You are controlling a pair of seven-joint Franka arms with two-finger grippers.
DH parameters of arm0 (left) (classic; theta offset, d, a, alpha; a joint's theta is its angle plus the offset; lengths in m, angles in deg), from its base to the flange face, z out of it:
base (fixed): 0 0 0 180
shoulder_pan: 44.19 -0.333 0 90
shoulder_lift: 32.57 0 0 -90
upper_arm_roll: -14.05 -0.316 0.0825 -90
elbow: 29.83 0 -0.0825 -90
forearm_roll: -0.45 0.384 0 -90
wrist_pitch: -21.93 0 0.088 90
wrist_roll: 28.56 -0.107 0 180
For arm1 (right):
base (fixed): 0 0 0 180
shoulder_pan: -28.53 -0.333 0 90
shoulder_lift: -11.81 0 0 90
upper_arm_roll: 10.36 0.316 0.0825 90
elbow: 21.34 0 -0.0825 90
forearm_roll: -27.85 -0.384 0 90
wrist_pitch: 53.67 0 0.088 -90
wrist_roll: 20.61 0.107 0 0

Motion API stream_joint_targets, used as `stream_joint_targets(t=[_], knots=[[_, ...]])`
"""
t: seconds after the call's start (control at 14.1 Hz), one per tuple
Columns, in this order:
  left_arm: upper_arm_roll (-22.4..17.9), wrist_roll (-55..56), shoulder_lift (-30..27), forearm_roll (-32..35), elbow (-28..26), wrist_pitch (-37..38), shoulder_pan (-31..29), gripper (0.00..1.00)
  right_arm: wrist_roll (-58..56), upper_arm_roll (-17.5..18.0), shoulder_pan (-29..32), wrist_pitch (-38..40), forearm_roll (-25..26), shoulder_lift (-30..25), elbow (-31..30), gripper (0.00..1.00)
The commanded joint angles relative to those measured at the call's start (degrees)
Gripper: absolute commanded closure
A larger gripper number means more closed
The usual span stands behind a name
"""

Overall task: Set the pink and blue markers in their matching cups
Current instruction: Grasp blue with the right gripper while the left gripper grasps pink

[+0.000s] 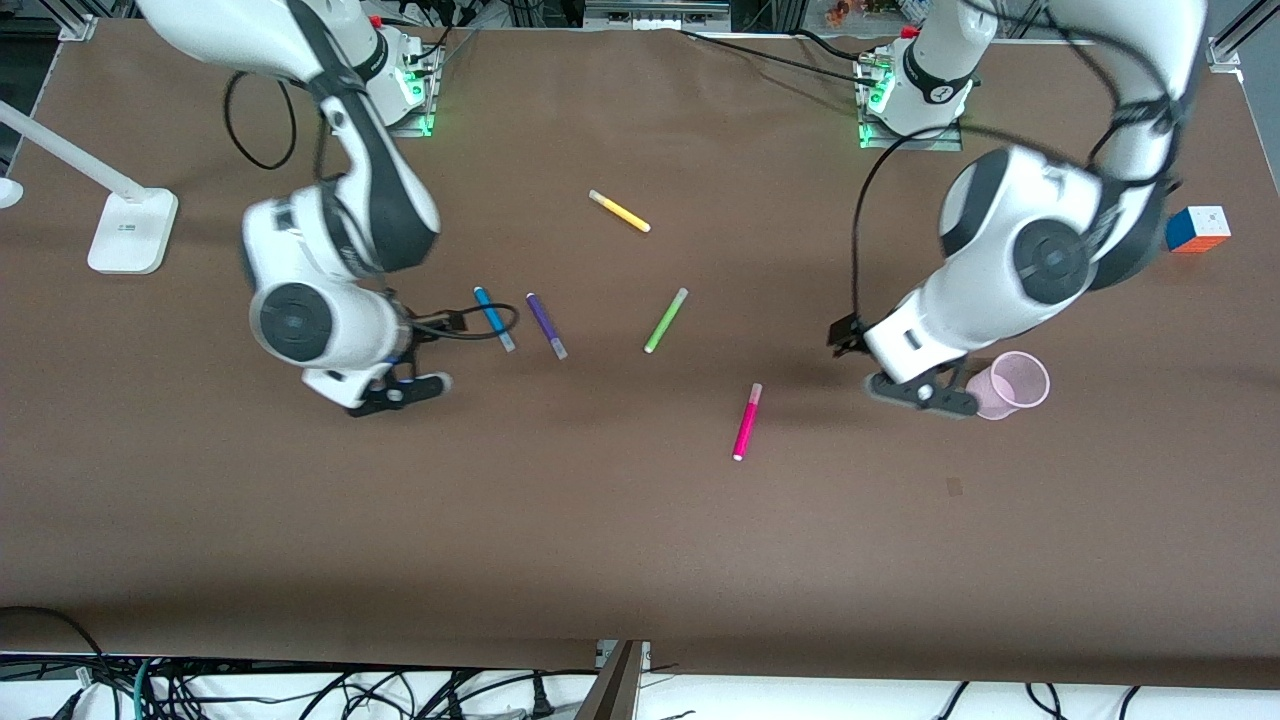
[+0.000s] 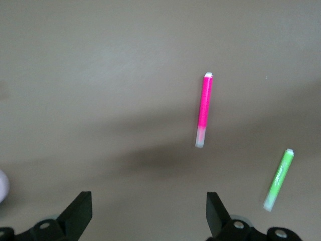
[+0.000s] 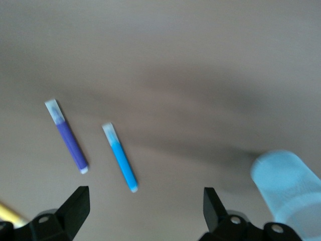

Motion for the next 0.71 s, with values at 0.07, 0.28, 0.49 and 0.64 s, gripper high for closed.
stream_joint_targets(t=[0.07, 0.28, 0.49, 0.64], knots=[[-0.53, 2.13, 8.67, 0.25, 1.94, -11.65, 5.38, 0.00, -0.07, -0.39, -3.28, -11.39, -1.13, 1.76, -6.41, 0.00], [-0.54, 2.57, 14.30, 2.80, 1.77, -19.67, 7.06, 0.00, 0.02, -0.39, -4.69, -18.68, -1.13, 2.55, -11.60, 0.00], [-0.62, 2.49, 17.13, 2.98, 1.24, -23.28, 8.12, 0.00, -0.07, -0.39, -6.01, -24.24, -1.04, 3.17, -16.00, 0.00], [-0.80, 2.40, 18.00, 2.98, 0.98, -23.29, 8.64, 0.00, -0.15, -0.39, -6.54, -24.51, -0.69, 3.34, -16.36, 0.13]])
